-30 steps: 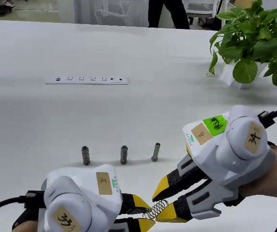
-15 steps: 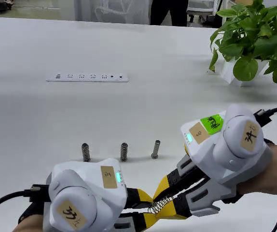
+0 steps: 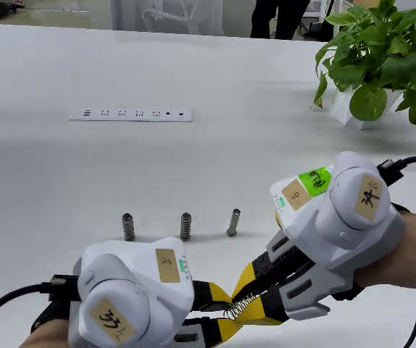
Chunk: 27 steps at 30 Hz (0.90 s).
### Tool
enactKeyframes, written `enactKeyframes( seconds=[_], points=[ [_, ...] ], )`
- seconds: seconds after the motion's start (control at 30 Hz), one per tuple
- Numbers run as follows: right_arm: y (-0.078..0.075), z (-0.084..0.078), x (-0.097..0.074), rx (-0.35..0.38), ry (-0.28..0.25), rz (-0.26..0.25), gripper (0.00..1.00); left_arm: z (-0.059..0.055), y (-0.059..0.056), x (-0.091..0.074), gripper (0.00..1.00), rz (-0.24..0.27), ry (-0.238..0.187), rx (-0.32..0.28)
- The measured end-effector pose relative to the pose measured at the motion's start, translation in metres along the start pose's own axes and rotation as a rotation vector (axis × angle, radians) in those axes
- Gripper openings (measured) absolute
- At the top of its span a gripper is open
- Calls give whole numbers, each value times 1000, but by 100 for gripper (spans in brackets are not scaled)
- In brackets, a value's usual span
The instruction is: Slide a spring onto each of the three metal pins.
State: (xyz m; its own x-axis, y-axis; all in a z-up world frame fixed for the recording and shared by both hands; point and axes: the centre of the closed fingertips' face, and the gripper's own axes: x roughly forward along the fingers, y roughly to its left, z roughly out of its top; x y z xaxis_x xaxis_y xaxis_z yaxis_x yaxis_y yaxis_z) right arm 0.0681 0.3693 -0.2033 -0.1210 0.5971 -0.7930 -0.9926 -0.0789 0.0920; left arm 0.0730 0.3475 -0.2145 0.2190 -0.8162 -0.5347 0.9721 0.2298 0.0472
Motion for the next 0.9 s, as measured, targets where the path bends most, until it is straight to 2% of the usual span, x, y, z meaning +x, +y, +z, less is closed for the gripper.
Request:
enactKeyframes(
  seconds=[0.23,0.4,0.63,0.7,0.8,0.9],
  points=[
    [-6,-1,0,-3,3,-8,12,-1,5,-1,11,30,-7,2],
    [-12,-9,1,-8,26,-23,12,-10,13,-5,15,68,-3,-31],
    [-16,-28,0,-11,82,-21,12,-30,31,-25,22,162,1,-105],
    [-19,-30,-2,-13,88,-28,12,-36,36,-33,24,191,1,-142],
    [-24,-31,-4,-14,95,-36,12,-44,44,-43,31,235,8,-161],
    [-29,-33,-5,-20,109,-33,12,-48,50,-53,36,274,-11,-195]
  ],
)
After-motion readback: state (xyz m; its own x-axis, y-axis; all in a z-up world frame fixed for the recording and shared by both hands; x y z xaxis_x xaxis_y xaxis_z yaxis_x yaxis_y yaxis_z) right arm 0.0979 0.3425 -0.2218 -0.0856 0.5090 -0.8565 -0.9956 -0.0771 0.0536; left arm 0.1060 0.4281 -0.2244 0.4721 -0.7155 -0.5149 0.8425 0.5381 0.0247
